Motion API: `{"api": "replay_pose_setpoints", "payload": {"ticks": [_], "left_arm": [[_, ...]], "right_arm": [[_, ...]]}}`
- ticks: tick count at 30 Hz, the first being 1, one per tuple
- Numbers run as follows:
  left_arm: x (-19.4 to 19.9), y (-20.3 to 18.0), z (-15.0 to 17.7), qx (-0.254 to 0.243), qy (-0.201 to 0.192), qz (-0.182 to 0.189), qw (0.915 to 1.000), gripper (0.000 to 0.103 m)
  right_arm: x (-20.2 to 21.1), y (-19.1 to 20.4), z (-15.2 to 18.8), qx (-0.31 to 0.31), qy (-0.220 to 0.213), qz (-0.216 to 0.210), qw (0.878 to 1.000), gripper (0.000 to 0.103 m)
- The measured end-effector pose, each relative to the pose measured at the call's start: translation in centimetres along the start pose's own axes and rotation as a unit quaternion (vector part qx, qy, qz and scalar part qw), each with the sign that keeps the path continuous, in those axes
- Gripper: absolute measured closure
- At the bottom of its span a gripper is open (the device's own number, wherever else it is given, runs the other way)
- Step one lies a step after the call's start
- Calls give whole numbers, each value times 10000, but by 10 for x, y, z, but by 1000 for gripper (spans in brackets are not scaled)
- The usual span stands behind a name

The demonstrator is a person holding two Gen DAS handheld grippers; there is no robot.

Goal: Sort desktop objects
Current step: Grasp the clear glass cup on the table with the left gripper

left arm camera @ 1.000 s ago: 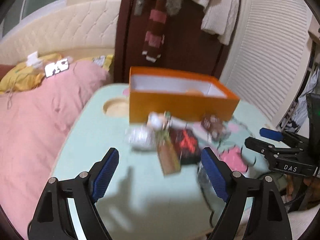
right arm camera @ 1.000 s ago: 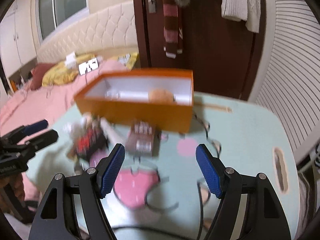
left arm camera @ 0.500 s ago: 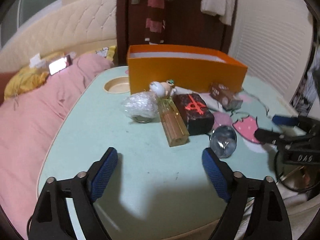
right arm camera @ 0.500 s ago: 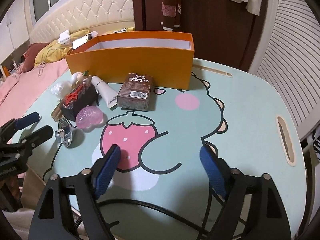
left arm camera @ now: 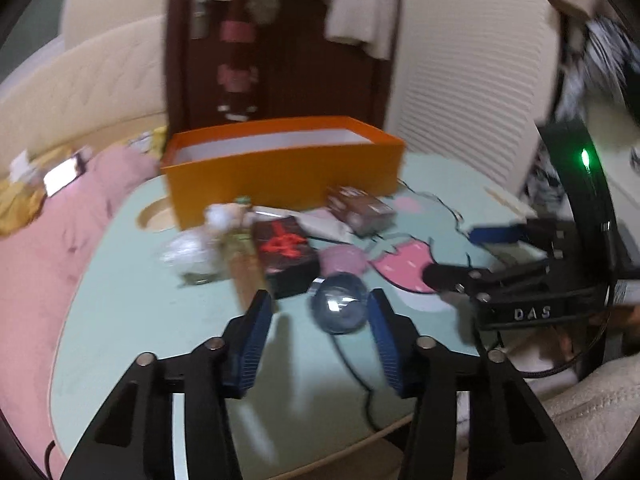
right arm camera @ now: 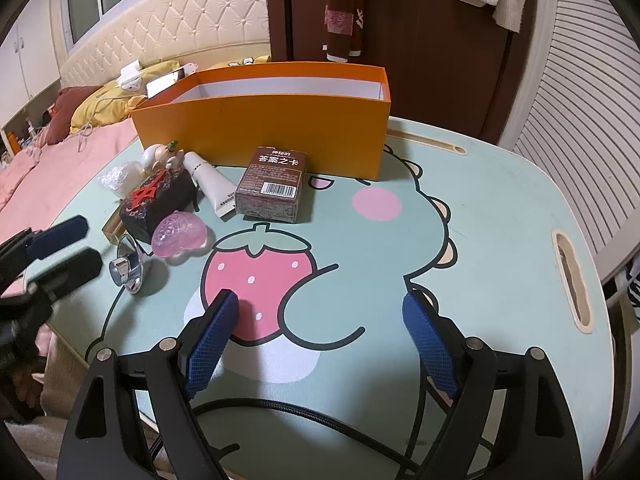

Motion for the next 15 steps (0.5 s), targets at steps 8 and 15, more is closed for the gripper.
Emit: {"api": "replay_pose_setpoints", "payload": {"ticks": [8,15], "left_arm": [[-25,-9,-1,-268,330,19,9991,57],[-8,-2,-2,-96,109,16,9999,69]], "right_arm": [[1,0,0,-8,-8,-1,10000,18],[1,2,0,-10,-13,-3,10000,19]]}}
Point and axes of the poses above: each gripper's, at about its wrist camera, not at the fingertips, and x roughly against the way its jaws point, y to its left, z to its underside, the point moved 7 cm from there along -x, roughly the way its jaws point, and after that the axes turned 11 degrees about z, right-handed, at the moved point
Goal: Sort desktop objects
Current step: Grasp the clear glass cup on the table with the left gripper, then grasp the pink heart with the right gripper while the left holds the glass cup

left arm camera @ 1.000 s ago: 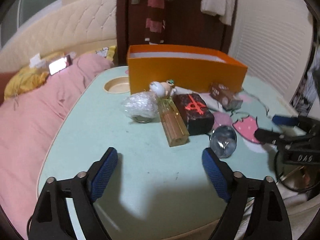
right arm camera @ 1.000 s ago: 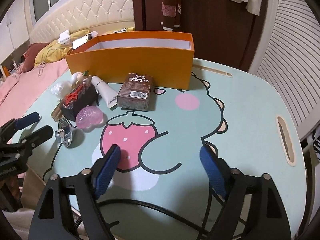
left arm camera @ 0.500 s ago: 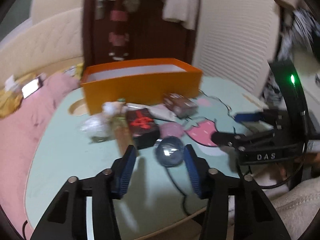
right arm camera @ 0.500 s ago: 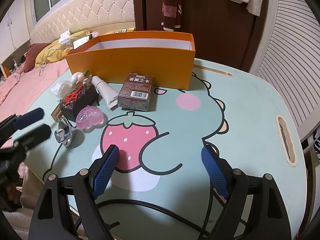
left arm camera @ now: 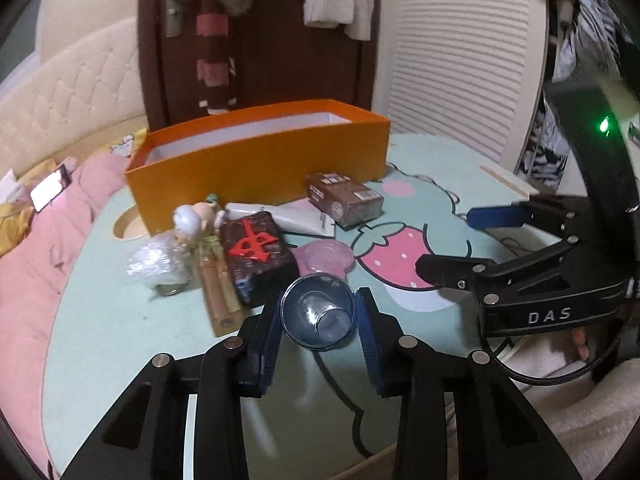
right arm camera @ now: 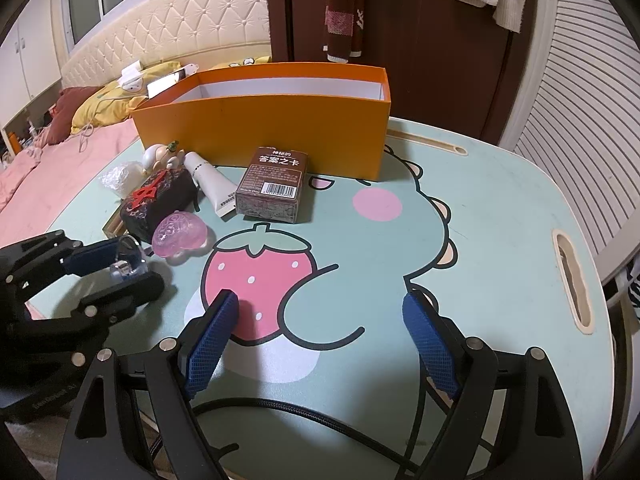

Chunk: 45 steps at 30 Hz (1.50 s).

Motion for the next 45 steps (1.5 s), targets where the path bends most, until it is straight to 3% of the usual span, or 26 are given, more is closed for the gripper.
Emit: {"api": "replay_pose_setpoints", "payload": {"ticks": [9,23,24,26,28,30,45], "left_arm": [[25,28,9,384,-221,-441,9980,69],[31,56,13,856,-348,-484,9946,69],[30,57,14,876,-335,-477,9944,69],[29,58,15,900,-316,-467,9943,69],[28,58,15,902,-301,-449,9945,69],[28,56,15,885,-299,-448,9946,69],[26,41,3,776,-364,-248,9960,69]], "right_arm": [[10,31,-6,558,-196,-255,9979,19],[-6,87,-37,1100,-160,-829,9903,19],[-7,89,-37,1123,-181,-824,9901,20],[-8,93,-37,1208,-204,-812,9891,33],[-10,95,-34,1291,-179,-851,9878,54],[-9,98,-31,1345,-212,-899,9866,62],[13,72,-29,757,-298,-1094,9907,62]]}}
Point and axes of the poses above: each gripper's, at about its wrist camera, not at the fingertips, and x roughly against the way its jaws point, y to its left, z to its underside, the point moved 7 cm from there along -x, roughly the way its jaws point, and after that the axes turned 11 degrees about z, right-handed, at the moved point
